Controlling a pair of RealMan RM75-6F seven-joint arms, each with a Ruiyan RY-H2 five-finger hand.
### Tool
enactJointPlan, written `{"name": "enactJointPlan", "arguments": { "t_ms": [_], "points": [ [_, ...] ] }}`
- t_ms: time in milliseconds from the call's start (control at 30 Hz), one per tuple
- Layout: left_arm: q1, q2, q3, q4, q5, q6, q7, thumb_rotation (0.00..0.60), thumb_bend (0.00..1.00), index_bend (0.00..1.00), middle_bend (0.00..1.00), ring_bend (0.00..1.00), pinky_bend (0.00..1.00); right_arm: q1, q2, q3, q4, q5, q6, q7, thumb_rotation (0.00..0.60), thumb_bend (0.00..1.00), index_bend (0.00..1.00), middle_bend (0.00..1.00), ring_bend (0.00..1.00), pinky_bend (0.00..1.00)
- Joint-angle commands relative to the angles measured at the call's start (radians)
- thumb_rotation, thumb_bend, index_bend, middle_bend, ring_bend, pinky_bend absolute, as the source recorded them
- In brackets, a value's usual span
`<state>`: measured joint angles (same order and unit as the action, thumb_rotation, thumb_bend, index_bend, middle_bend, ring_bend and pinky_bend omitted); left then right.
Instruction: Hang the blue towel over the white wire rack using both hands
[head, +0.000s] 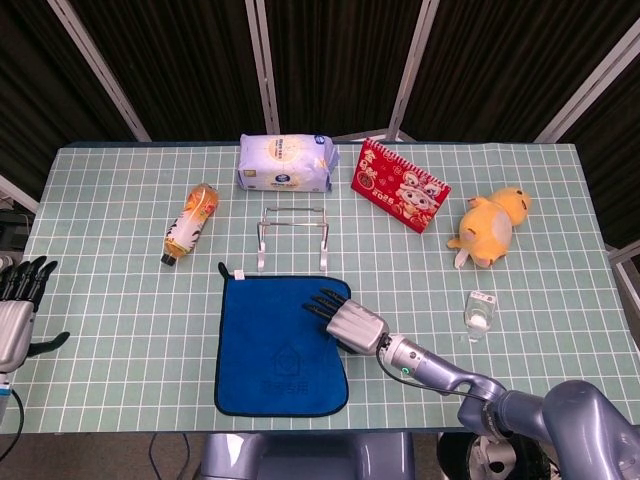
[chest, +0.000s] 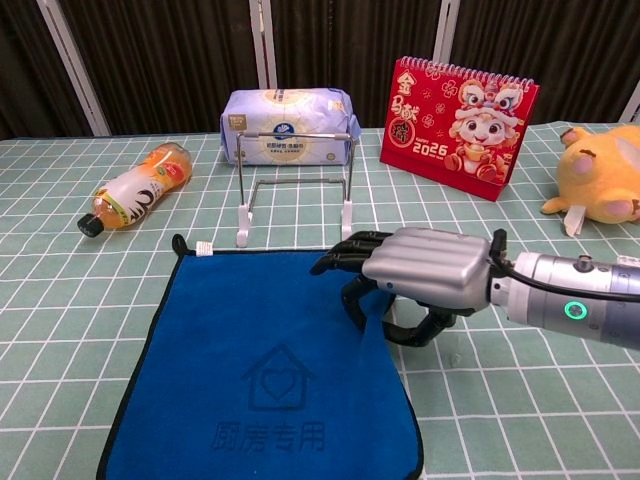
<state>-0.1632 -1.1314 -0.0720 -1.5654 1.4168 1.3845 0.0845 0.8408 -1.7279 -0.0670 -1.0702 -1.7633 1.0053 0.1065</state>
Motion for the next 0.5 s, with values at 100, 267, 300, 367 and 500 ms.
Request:
{"name": "enactJointPlan", "arguments": {
  "t_ms": [100, 267, 300, 367, 500],
  "points": [
    [-0.054, -0.024, 0.011, 0.064, 0.101, -0.027, -0.069, 0.600, 0.24, 0.32, 0.00, 0.00, 0.00, -0.001, -0.003, 0.000, -0.001, 0.011, 0.005, 0.026, 0.600, 0.56, 0.57, 0.08, 0.00, 0.02],
    [-0.136, -0.076, 0.028, 0.189, 0.221, -0.062, -0.126, 0.600, 0.26, 0.39, 0.00, 0.00, 0.00, -0.001, 0.005, 0.006, -0.024, 0.023, 0.002, 0.023, 0.600, 0.56, 0.58, 0.09, 0.00, 0.03],
    [-0.158, -0.090, 0.034, 0.221, 0.248, -0.074, -0.140, 0.600, 0.26, 0.39, 0.00, 0.00, 0.00, 0.000, 0.005, 0.008, -0.028, 0.027, 0.000, 0.020, 0.600, 0.56, 0.58, 0.09, 0.00, 0.03],
    [-0.198, -0.128, 0.045, 0.296, 0.294, -0.090, -0.188, 0.600, 0.26, 0.40, 0.00, 0.00, 0.00, -0.001, 0.003, 0.014, -0.033, 0.034, 0.000, 0.011, 0.600, 0.56, 0.58, 0.10, 0.00, 0.04],
    [-0.261, -0.227, 0.067, 0.431, 0.366, -0.085, -0.313, 0.600, 0.26, 0.40, 0.00, 0.00, 0.00, -0.007, -0.002, 0.018, -0.038, 0.047, -0.001, 0.010, 0.600, 0.56, 0.58, 0.11, 0.00, 0.05]
  ]
}}
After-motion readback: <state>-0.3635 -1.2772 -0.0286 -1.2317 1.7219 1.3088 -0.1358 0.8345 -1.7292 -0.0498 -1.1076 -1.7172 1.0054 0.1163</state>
